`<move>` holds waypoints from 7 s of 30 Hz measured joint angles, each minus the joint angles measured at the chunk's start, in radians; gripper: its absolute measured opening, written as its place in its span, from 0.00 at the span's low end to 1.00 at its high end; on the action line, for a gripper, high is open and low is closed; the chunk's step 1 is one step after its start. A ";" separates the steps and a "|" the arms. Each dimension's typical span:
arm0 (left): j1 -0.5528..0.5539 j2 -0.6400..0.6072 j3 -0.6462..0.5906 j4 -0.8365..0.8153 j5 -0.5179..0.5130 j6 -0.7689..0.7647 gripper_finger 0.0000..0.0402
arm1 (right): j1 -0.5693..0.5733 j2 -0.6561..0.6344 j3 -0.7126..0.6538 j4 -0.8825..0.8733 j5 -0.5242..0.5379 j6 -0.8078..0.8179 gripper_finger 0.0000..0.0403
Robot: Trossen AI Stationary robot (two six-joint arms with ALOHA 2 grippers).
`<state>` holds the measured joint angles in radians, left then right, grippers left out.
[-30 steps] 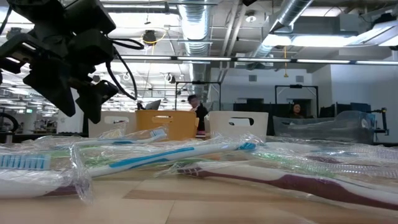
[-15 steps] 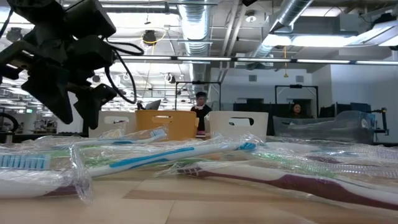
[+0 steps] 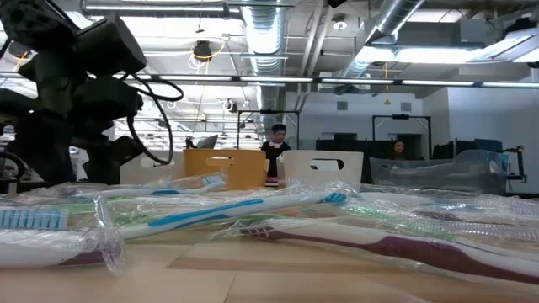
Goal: Pick & Place Toothbrushes
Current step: Put the white orange toothbrush into the left white bin, then put the white blue toothbrush into the right white bin
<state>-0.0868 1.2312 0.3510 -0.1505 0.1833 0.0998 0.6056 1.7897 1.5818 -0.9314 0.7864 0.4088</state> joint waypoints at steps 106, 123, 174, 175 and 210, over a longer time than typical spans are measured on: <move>0.876 0.037 0.670 -0.547 -0.331 1.239 0.03 | -0.058 0.000 0.000 -0.002 -0.002 0.063 0.55; 0.874 0.213 0.649 -0.665 -0.260 1.308 0.03 | -0.065 0.000 0.000 -0.003 -0.003 0.079 0.55; 0.790 -0.053 0.650 -0.633 -0.110 1.066 0.33 | -0.068 0.000 0.000 0.034 -0.003 0.060 0.55; 0.784 -0.056 0.650 -0.633 -0.100 1.049 0.33 | -0.071 0.000 0.000 0.050 -0.004 0.060 0.55; 0.560 -0.061 0.650 -0.648 -0.131 0.217 0.33 | -0.280 0.001 -0.001 0.503 -0.161 -0.156 0.55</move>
<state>0.4731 1.1699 1.0008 -0.7988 0.0524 0.3163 0.3255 1.7905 1.5810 -0.4281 0.6258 0.2531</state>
